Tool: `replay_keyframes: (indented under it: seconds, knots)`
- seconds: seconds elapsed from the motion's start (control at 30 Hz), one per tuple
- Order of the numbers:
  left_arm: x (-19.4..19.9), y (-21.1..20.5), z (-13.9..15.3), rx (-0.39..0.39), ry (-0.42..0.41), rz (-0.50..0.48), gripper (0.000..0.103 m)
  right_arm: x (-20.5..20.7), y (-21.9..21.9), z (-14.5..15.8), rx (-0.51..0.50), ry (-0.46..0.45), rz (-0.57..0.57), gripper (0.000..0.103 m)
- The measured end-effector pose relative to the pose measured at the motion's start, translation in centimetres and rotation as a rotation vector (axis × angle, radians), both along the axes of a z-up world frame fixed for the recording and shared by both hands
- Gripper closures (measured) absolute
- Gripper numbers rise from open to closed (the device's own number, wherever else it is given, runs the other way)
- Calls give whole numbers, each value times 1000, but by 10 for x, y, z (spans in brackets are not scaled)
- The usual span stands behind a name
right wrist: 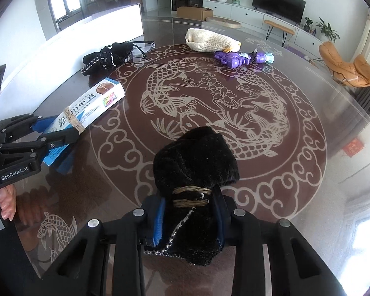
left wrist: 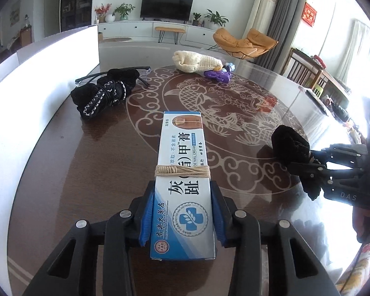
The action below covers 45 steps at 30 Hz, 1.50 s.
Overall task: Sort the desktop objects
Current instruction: 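Carry the ointment box and scrunchies into the white bin and release both, then withdraw both tools from the bin and hold them above the table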
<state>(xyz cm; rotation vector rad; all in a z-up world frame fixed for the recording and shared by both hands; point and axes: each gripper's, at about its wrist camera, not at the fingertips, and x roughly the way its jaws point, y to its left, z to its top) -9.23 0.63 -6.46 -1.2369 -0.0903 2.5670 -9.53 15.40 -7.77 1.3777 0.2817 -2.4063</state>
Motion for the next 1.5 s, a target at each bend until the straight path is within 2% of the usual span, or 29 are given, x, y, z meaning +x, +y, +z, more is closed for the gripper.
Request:
replay_keyframes:
  seconds: [0.17,0.3,0.37,0.47,0.57,0.63,0.73,0.83,0.87,0.93,0.97,1.0,1.07,1.13,1.17,1.2,1.27,1.33,1.4,1.47,1.5]
  knots:
    - [35,-27,38,164,79,23,62,23,3,33,-46,74,-1,70]
    - [53,-73,82,224,135,101,62,26,-23,62,-60,124,52,70]
    - [58,-105,109,228,176,156,62,21,-50,83,-101,156,100,70]
    - [56,-159,137,184,205,257,62,11,-109,115,-171,201,194,70]
    - [45,-218,139,138,166,366,62,1,-180,139,-230,219,301,70]
    - [35,-254,131,103,115,436,62,-6,-232,148,-243,223,363,69]
    - [24,-294,109,80,27,512,62,-21,-304,148,-223,216,426,69]
    - [16,-312,85,71,-64,537,62,-34,-360,135,-190,184,450,68]
    - [14,-315,77,64,-93,549,61,-38,-374,129,-185,174,457,65]
    - [15,-318,68,63,-126,568,59,-45,-396,115,-165,148,462,45]
    - [16,-318,66,75,-125,569,54,-48,-404,107,-148,135,452,27]
    - [21,-316,66,84,-114,569,46,-52,-408,101,-137,127,438,21]
    - [29,-309,70,67,-74,571,38,-54,-406,97,-152,133,413,21]
    - [39,-297,81,49,-31,554,38,-54,-392,102,-204,151,395,21]
    - [42,-288,86,50,-12,535,38,-51,-379,106,-224,170,381,17]
    - [47,-277,91,53,6,510,38,-48,-364,109,-237,194,363,9]
    - [54,-247,100,59,43,447,38,-41,-325,111,-248,245,307,2]
    - [56,-210,109,62,73,354,34,-33,-276,104,-249,286,238,2]
    - [55,-168,113,58,93,247,11,-27,-223,87,-225,305,156,2]
    - [52,-127,108,46,98,146,4,-25,-170,61,-176,279,59,2]
    - [48,-108,104,31,87,104,4,-26,-143,47,-148,250,12,2]
